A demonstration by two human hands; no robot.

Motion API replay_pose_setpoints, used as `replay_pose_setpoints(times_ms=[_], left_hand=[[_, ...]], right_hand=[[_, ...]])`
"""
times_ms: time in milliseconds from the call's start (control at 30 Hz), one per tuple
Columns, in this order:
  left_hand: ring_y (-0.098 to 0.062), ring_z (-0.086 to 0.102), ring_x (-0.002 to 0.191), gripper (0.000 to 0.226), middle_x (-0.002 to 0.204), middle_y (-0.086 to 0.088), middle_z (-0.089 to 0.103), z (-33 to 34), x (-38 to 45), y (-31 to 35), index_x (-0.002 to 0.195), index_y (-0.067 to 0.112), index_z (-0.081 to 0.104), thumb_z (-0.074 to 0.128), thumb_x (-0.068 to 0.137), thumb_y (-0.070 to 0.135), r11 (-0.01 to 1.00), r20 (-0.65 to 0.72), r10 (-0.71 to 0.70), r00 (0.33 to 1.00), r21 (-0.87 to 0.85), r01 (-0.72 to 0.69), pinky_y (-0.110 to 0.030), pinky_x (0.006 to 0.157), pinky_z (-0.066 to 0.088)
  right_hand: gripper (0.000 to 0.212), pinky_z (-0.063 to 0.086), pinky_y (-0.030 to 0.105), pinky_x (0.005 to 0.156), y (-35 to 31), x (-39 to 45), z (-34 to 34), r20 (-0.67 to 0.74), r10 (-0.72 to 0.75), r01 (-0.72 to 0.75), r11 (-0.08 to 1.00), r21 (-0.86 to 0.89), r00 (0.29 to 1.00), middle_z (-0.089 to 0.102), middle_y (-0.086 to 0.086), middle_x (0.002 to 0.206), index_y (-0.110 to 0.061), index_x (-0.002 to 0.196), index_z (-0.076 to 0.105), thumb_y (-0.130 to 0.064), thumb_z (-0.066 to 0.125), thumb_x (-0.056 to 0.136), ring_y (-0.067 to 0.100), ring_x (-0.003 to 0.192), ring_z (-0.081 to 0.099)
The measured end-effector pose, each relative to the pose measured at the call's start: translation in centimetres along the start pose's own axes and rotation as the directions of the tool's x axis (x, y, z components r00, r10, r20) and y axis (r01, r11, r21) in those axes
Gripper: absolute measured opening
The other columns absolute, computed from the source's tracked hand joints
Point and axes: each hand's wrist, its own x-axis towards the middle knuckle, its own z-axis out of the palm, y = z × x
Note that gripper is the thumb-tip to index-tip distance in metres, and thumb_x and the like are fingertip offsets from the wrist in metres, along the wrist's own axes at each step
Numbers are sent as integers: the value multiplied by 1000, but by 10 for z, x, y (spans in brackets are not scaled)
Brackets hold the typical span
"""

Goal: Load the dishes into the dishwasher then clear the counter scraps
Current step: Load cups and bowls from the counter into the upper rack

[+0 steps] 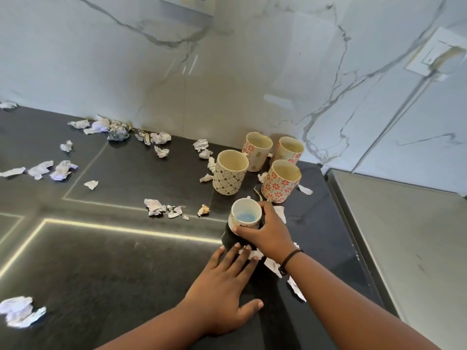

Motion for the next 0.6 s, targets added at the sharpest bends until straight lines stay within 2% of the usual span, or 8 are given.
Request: replay_pose_setpoints(times_ms=[67, 133, 200, 333, 467, 600], left_hand=[[-14, -30, 142, 85, 159, 3, -18, 1, -1, 0, 151, 29, -13, 11, 85, 76, 1000, -6, -1, 1000, 5, 1, -40, 113, -23], [-14, -31, 141, 85, 159, 4, -18, 2, -1, 0, 151, 30, -15, 9, 84, 77, 1000, -7, -2, 1000, 8, 2, -40, 113, -23], [-13, -31, 141, 84, 159, 5, -18, 3, 0, 0, 151, 31, -14, 8, 84, 77, 1000, -15, -5, 1000, 13, 5, -41, 114, -23], [-15, -31, 141, 84, 159, 5, -14, 7, 0, 0, 152, 31, -9, 9, 84, 77, 999, -33, -4, 999, 35, 5, -44, 114, -18], [-21, -34, 140, 83, 159, 2, -15, 6, 12, 13, 153, 30, -4, 11, 85, 75, 999, -48, -8, 999, 32, 10, -46, 113, -19], [-28, -32, 139, 83, 159, -3, -13, 7, 47, 74, 153, 26, 6, 11, 85, 73, 990, -72, 142, 987, 22, -140, -50, 112, -20]], right_hand=[[62, 42, 11, 72, 1, -4, -7, -17, -2, 3, 998, 69, 1000, 58, -24, 103, -43, 108, 44, -49, 84, 61, -8, 96, 56], [58, 47, 11, 70, 3, -8, -17, -49, 30, -19, 975, 221, 998, 61, -18, 105, -39, 108, 48, -37, 86, 64, -3, 96, 59], [56, 51, 14, 69, 6, -18, -32, -76, 84, -48, 921, 388, 994, 64, -11, 107, -35, 107, 51, -34, 86, 63, 4, 96, 63], [66, 57, 29, 71, 23, -44, -66, -129, 226, -70, 702, 709, 966, 70, 7, 109, -17, 112, 58, -36, 84, 54, 21, 98, 69], [47, 58, 38, 76, 53, -82, -104, -131, 338, -58, 495, 867, 932, 68, 10, 116, -18, 120, 60, -28, 71, 76, 30, 105, 66], [48, 57, 41, 78, 86, -138, -147, -175, 469, 35, 293, 955, 866, 67, 15, 117, -20, 123, 62, -43, 67, 81, 37, 104, 66]])
